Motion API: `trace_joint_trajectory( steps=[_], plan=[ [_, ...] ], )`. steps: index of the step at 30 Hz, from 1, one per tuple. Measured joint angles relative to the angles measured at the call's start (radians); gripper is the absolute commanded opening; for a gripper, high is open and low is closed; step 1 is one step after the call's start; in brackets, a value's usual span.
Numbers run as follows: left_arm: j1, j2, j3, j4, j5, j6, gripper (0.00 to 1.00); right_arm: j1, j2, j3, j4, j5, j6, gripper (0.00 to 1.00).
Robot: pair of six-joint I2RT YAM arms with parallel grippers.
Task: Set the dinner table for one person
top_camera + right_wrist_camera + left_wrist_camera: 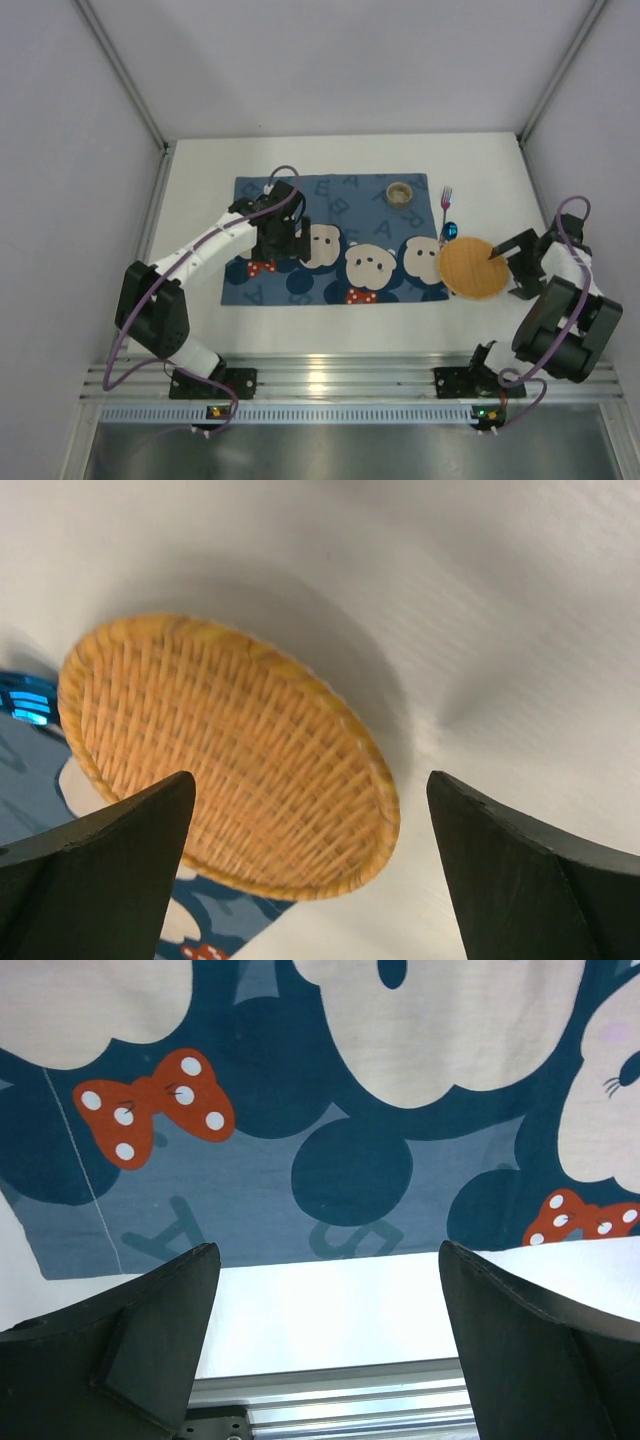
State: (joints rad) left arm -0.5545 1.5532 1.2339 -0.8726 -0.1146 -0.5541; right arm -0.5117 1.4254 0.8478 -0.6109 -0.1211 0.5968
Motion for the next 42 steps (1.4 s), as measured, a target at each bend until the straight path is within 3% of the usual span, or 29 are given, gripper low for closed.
trace_joint_trajectory(
  steps=[4, 13, 20, 22, 23, 26, 27, 29, 31, 32, 33, 42],
  plan=[
    [-0.011, 0.0, -0.001, 0.011, 0.024, 0.008, 0.96, -0.024, -0.114, -0.117, 0.007, -0.093, 0.01, 1.0],
    [-0.017, 0.0, -0.001, 0.013, 0.046, 0.038, 0.96, -0.101, -0.189, -0.265, 0.082, -0.199, 0.018, 1.0],
    [-0.017, 0.0, -0.001, 0.01, 0.047, 0.06, 0.95, -0.119, -0.24, -0.359, 0.259, -0.296, 0.072, 0.97],
    [-0.017, 0.0, -0.001, 0.005, 0.046, 0.061, 0.95, -0.12, -0.253, -0.392, 0.328, -0.32, 0.092, 0.85],
    [-0.017, 0.0, -0.001, 0.002, 0.045, 0.063, 0.96, -0.12, -0.257, -0.412, 0.367, -0.329, 0.105, 0.71],
    [-0.017, -0.003, -0.001, -0.008, 0.04, 0.065, 0.96, -0.121, -0.264, -0.469, 0.463, -0.348, 0.13, 0.55],
    [-0.017, -0.007, -0.001, -0.012, 0.039, 0.066, 0.96, -0.121, -0.264, -0.486, 0.493, -0.351, 0.137, 0.42],
    [-0.017, -0.02, -0.002, -0.019, 0.034, 0.066, 0.96, -0.122, -0.254, -0.513, 0.531, -0.355, 0.144, 0.34],
    [-0.017, -0.04, -0.007, -0.021, 0.028, 0.066, 0.96, -0.122, -0.238, -0.528, 0.562, -0.364, 0.149, 0.19],
    [-0.017, -0.05, -0.012, -0.021, 0.024, 0.066, 0.96, -0.122, -0.23, -0.533, 0.57, -0.367, 0.152, 0.05],
    [-0.017, -0.06, -0.018, -0.023, 0.023, 0.066, 0.96, -0.122, -0.224, -0.534, 0.576, -0.371, 0.154, 0.0],
    [-0.019, -0.079, -0.068, -0.023, 0.022, 0.051, 0.96, -0.126, -0.306, -0.525, 0.56, -0.412, 0.175, 0.0]
  ],
)
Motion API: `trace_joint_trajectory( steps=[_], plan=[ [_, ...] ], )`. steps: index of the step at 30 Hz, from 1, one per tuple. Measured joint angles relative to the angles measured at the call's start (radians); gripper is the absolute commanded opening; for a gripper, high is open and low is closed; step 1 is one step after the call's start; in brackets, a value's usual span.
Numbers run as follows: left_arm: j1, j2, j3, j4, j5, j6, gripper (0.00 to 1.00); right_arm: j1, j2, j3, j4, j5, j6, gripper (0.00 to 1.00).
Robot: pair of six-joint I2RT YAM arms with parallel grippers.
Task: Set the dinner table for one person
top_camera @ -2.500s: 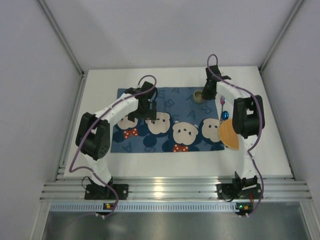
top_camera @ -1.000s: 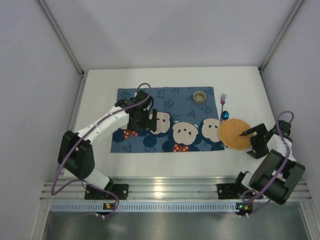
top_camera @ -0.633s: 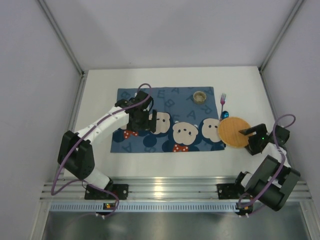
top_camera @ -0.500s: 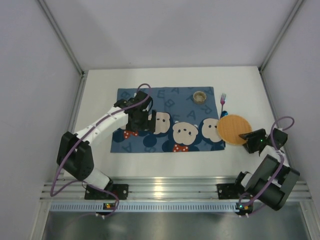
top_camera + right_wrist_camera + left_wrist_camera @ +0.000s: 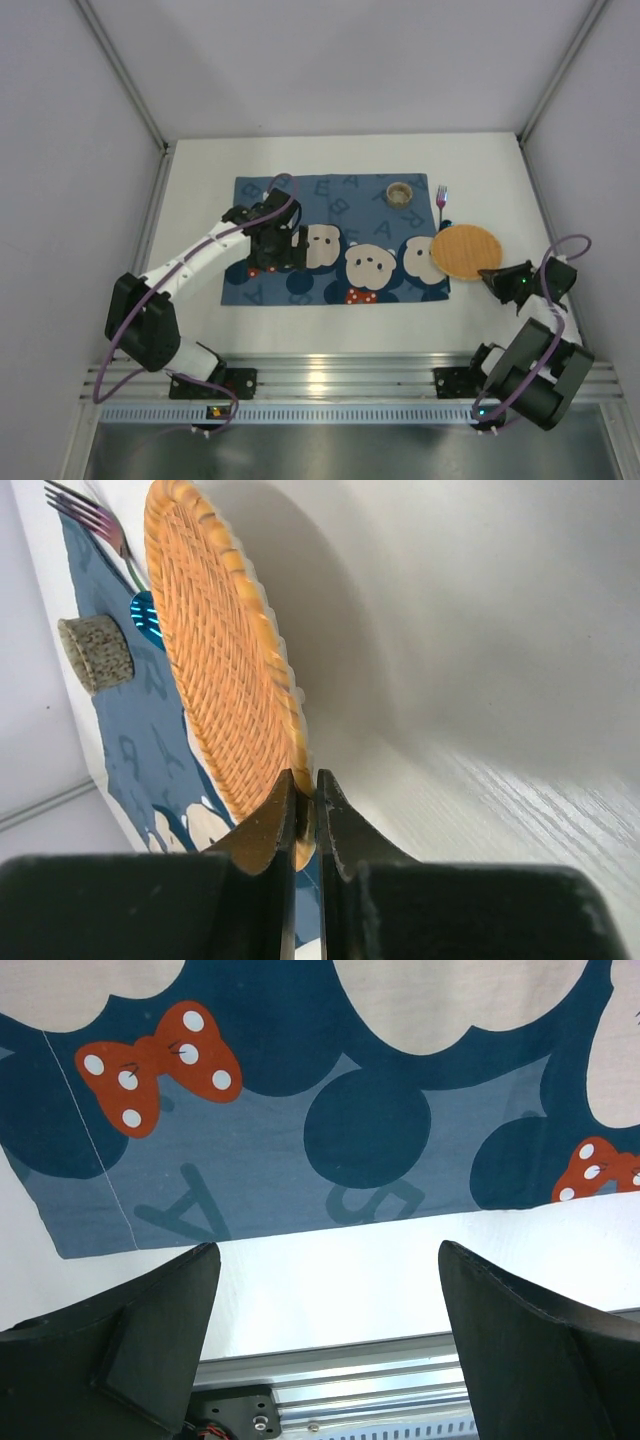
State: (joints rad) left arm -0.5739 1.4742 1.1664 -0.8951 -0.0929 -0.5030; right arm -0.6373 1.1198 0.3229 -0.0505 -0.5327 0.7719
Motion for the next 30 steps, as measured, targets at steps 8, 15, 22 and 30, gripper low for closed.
trace_joint_trajectory(
  steps=[8, 15, 22, 30],
  plan=[
    [-0.008, 0.001, -0.002, 0.0, 0.026, 0.0, 0.96, -0.002, 0.032, 0.225, -0.198, 0.046, 0.01, 0.0],
    [-0.009, 0.05, 0.047, -0.012, 0.044, 0.009, 0.96, -0.004, 0.161, 0.42, -0.301, 0.009, 0.019, 0.0],
    [-0.009, 0.09, 0.124, -0.015, 0.064, 0.007, 0.96, -0.004, 0.178, 0.684, -0.379, -0.047, 0.071, 0.0],
    [-0.009, 0.09, 0.158, -0.018, 0.075, 0.008, 0.96, 0.102, 0.388, 0.924, -0.222, -0.254, 0.203, 0.0]
  ],
)
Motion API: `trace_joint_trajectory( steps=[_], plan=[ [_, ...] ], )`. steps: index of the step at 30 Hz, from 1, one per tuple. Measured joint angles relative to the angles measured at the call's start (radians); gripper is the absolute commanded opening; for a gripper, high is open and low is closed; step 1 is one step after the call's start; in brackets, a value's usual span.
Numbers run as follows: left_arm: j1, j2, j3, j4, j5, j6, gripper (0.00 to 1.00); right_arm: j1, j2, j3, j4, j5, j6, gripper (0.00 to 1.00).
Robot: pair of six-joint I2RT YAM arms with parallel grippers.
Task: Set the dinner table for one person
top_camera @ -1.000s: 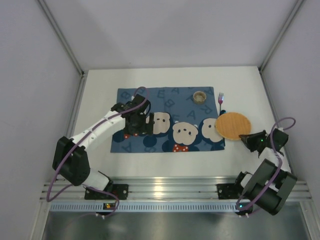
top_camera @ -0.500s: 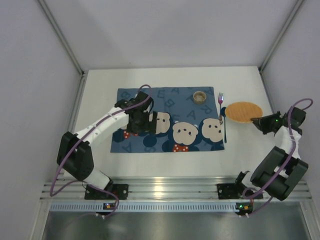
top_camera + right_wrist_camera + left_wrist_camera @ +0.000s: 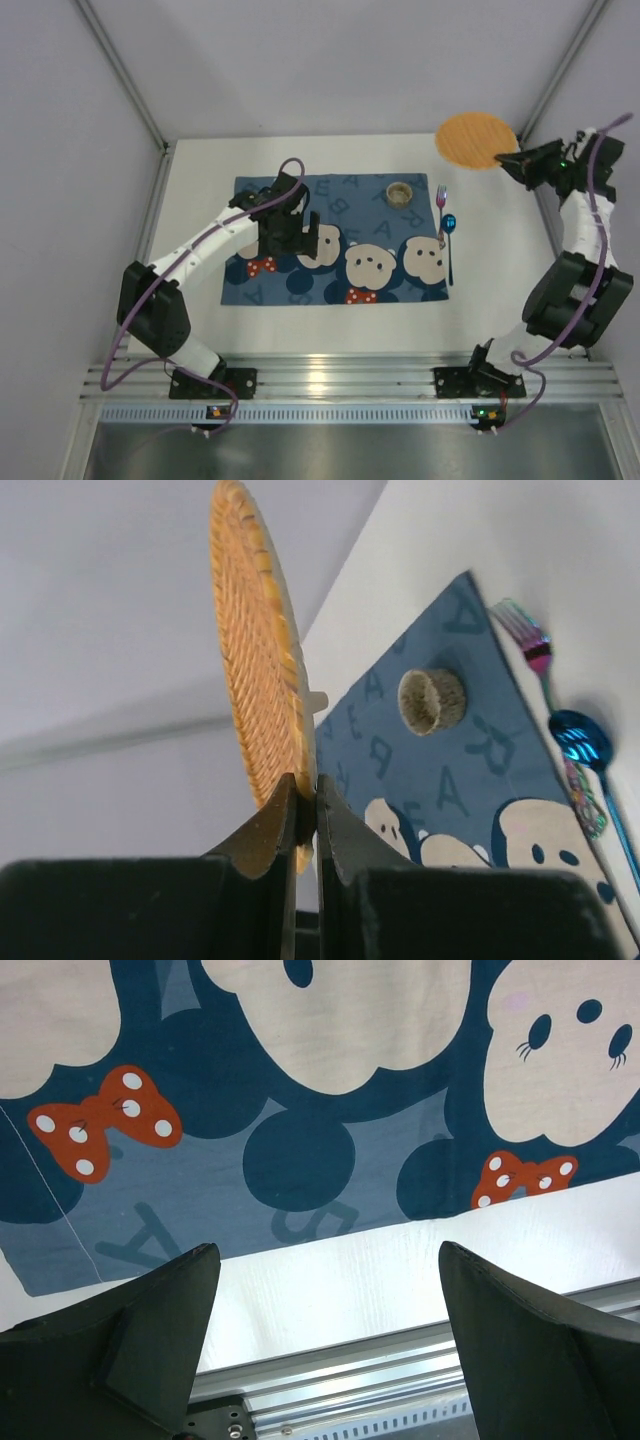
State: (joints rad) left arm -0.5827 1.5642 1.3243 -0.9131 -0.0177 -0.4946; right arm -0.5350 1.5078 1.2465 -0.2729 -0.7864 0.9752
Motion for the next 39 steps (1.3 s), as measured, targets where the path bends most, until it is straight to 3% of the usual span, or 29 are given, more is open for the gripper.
trace_joint_trajectory(
  steps=[6, 10, 14, 26, 36, 39],
  plan=[
    [0.0, 0.0, 0.016, -0.001, -0.007, 0.0, 0.96, 0.372, 0.174, 0.319, -0.122, -0.084, -0.198, 0.0],
    [0.0, 0.0, 0.02, 0.002, -0.026, -0.001, 0.96, 0.616, 0.18, 0.304, -0.18, -0.104, -0.302, 0.0],
    [0.0, -0.02, 0.007, 0.008, -0.047, -0.009, 0.96, 0.743, 0.228, 0.235, -0.218, -0.077, -0.349, 0.0],
    [0.0, -0.326, -0.187, 0.021, -0.118, -0.092, 0.96, 0.866, 0.563, 0.238, -0.236, 0.105, -0.39, 0.0],
    [0.0, -0.345, -0.224, 0.007, -0.147, -0.167, 0.96, 0.882, 0.62, 0.261, -0.119, 0.126, -0.354, 0.0],
    [0.0, -0.357, -0.224, 0.003, -0.161, -0.182, 0.96, 0.882, 0.62, 0.259, -0.11, 0.15, -0.365, 0.14]
  ],
)
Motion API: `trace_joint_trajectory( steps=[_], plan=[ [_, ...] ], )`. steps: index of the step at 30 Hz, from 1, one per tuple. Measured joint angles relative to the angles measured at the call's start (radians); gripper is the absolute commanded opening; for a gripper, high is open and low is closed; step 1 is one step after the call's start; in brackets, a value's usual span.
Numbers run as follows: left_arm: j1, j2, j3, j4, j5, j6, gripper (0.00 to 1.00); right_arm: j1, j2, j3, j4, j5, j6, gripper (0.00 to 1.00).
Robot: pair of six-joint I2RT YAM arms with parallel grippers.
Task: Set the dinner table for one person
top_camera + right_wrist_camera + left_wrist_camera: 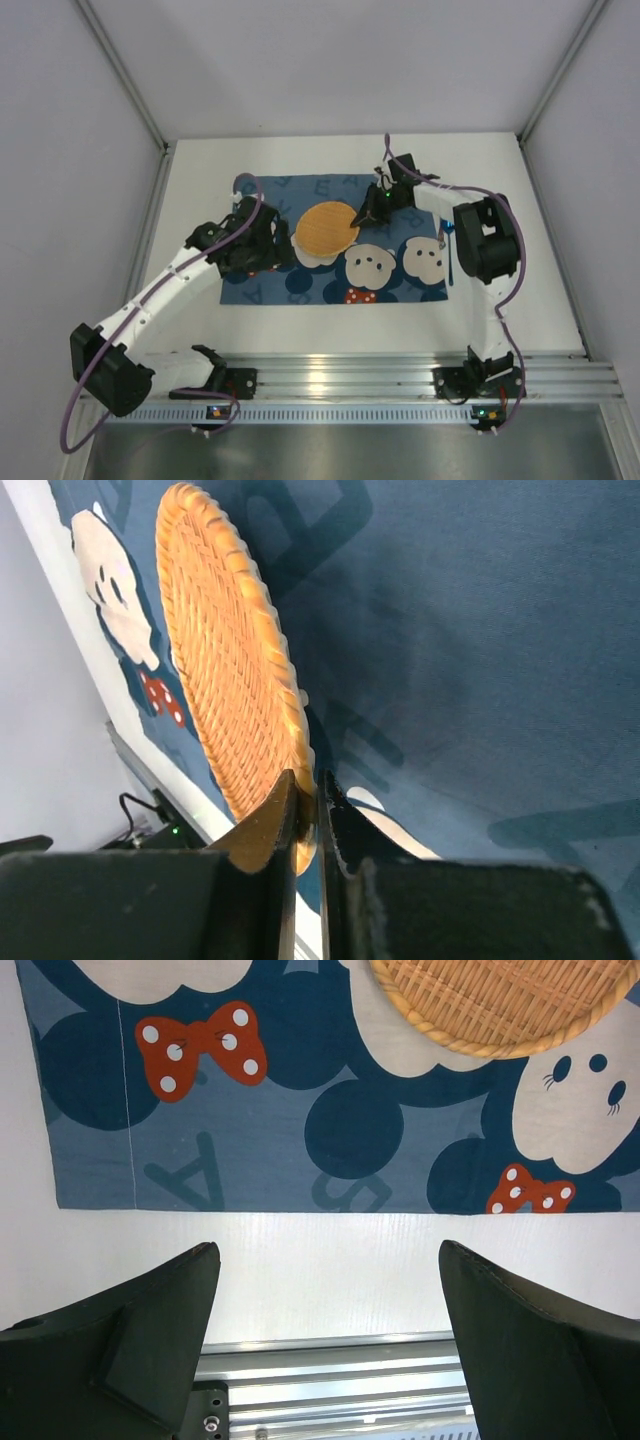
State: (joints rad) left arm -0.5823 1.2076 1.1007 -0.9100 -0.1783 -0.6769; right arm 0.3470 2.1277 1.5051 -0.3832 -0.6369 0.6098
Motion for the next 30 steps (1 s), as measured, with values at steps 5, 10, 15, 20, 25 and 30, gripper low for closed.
trace_joint_trajectory(
  steps=[5, 10, 15, 20, 25, 30],
  plan=[
    [0.0, -0.008, -0.003, -0.003, -0.011, -0.014, 0.96, 0.003, 0.0, -0.007, -0.022, 0.066, -0.053, 0.54],
    [0.0, 0.0, -0.005, -0.003, -0.011, -0.018, 0.96, 0.005, -0.024, -0.008, -0.058, 0.094, -0.094, 0.82],
    [0.0, 0.049, -0.003, 0.007, -0.006, -0.015, 0.98, -0.006, -0.163, -0.027, -0.123, 0.145, -0.135, 1.0],
    [0.0, 0.099, -0.001, 0.03, 0.014, -0.003, 0.97, -0.106, -0.381, -0.08, -0.177, 0.197, -0.171, 1.0],
    [0.0, 0.134, -0.001, 0.082, 0.056, 0.0, 0.96, -0.375, -0.455, -0.143, -0.283, 0.436, -0.197, 1.0],
    [0.0, 0.196, 0.019, 0.139, 0.107, 0.006, 0.95, -0.449, -0.383, -0.2, -0.386, 0.605, -0.226, 0.96]
  ],
)
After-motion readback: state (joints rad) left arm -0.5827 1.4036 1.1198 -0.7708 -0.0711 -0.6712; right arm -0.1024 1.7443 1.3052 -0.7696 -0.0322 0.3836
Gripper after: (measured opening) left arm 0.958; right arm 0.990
